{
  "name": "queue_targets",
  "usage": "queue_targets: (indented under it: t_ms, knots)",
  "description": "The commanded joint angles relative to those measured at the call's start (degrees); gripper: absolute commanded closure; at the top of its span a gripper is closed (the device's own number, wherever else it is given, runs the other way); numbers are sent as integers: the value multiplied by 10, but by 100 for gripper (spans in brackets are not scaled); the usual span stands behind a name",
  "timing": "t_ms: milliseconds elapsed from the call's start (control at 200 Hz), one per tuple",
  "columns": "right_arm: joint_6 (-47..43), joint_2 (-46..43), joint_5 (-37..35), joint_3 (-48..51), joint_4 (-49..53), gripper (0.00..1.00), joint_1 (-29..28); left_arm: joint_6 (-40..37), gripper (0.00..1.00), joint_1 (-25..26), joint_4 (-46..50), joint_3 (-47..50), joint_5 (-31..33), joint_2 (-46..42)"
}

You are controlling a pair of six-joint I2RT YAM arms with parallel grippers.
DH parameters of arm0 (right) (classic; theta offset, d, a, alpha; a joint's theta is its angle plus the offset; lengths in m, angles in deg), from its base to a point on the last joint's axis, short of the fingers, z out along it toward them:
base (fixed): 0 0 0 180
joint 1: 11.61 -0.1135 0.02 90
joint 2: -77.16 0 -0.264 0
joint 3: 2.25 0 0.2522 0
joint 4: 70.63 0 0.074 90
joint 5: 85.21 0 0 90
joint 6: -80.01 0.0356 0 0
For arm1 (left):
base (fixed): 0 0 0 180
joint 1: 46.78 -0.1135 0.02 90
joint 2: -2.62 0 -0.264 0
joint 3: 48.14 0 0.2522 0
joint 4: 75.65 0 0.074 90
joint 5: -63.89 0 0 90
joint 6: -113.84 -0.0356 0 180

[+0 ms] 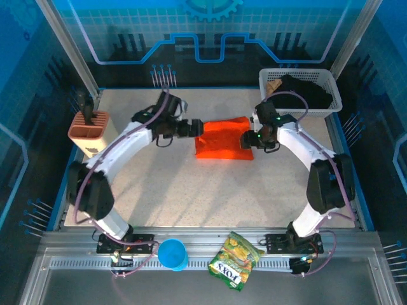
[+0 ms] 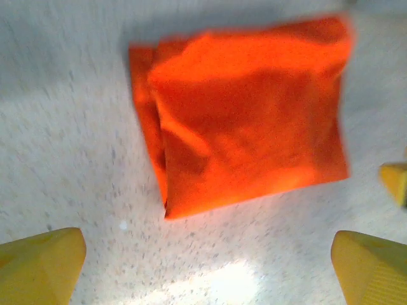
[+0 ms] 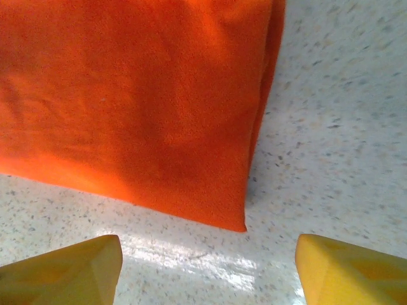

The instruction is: Fold and stack the t-shirts

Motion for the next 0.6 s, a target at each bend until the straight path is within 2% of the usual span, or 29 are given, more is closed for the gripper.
queue_targets:
  t_ms: [0, 195, 310, 420, 596]
  knots:
    - [29, 36, 20, -12, -37, 30, 8, 35, 0, 17, 26, -6, -7, 45]
    - [39, 99, 13, -25, -60, 33, 9, 53, 10, 29, 11, -48, 30, 141]
    - [42, 124, 10, -26, -69, 36, 10, 62, 21, 35, 2, -58, 33, 179]
    - [43, 151, 19, -28, -79, 44, 10, 67, 33, 39, 3, -68, 41, 212]
    - [47, 180, 21, -36, -88, 55, 8, 74, 41, 40, -5, -92, 37, 270]
